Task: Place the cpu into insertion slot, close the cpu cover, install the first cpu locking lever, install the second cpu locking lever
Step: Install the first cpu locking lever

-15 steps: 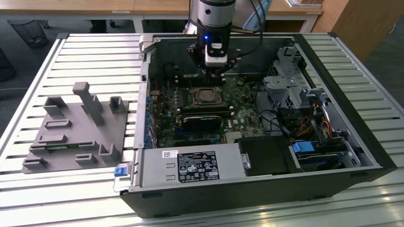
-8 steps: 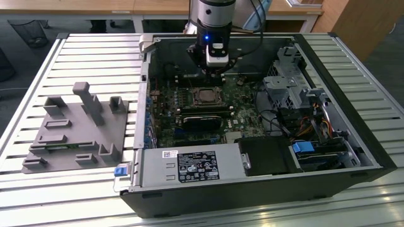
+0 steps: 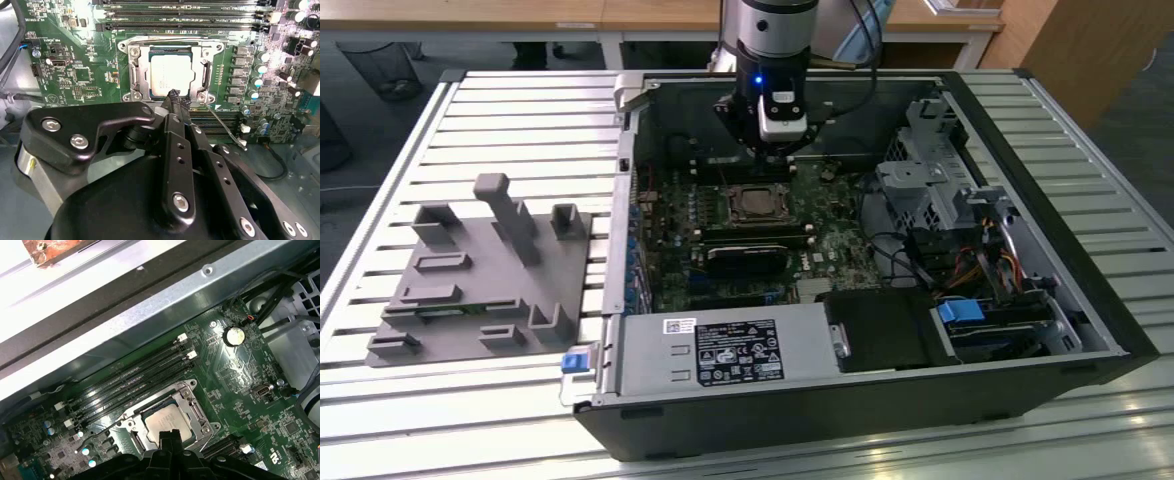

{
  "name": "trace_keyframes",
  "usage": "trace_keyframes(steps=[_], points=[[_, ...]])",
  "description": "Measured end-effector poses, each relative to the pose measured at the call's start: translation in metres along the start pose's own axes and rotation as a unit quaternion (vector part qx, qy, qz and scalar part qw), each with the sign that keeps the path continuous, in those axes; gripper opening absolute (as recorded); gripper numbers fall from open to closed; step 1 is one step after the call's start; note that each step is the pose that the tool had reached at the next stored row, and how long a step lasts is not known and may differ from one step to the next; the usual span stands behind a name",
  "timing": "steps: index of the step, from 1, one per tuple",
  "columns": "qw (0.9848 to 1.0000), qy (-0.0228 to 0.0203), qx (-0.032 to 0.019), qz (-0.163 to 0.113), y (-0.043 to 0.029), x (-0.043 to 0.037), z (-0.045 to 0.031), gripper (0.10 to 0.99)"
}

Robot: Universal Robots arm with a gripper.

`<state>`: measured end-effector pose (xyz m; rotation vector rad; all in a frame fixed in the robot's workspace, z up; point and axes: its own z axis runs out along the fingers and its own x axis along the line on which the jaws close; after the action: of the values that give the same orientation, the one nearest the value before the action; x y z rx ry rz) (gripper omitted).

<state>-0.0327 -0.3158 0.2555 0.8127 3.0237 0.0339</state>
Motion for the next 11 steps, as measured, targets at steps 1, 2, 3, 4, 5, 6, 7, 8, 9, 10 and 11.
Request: trace_keyframes(steps=[1, 2, 3, 4, 5, 6, 7, 8, 9, 10, 11], points=[[1.0, 0.0001, 0.0, -0.004, 0.0, 0.0, 0.0, 0.122], [1.0, 0.0002, 0.0, -0.009, 0.0, 0.0, 0.0, 0.122], [0.9999, 0.0003, 0.0, -0.014, 0.0, 0.0, 0.0, 0.122], [0.9998, 0.0005, -0.0001, -0.021, 0.0, 0.0, 0.0, 0.122], [0.9996, 0.0007, -0.0001, -0.028, 0.0, 0.0, 0.0, 0.122], [0.9994, 0.0008, -0.0001, -0.036, 0.0, 0.0, 0.0, 0.122], [0.999, 0.001, -0.0002, -0.044, 0.0, 0.0, 0.0, 0.122], [0.9986, 0.0013, -0.0002, -0.054, 0.0, 0.0, 0.0, 0.122], [0.998, 0.0015, -0.0003, -0.063, 0.0, 0.0, 0.0, 0.122], [0.9974, 0.0017, -0.0003, -0.072, 0.0, 0.0, 0.0, 0.122], [0.9968, 0.0019, -0.0004, -0.08, 0.0, 0.0, 0.0, 0.122]])
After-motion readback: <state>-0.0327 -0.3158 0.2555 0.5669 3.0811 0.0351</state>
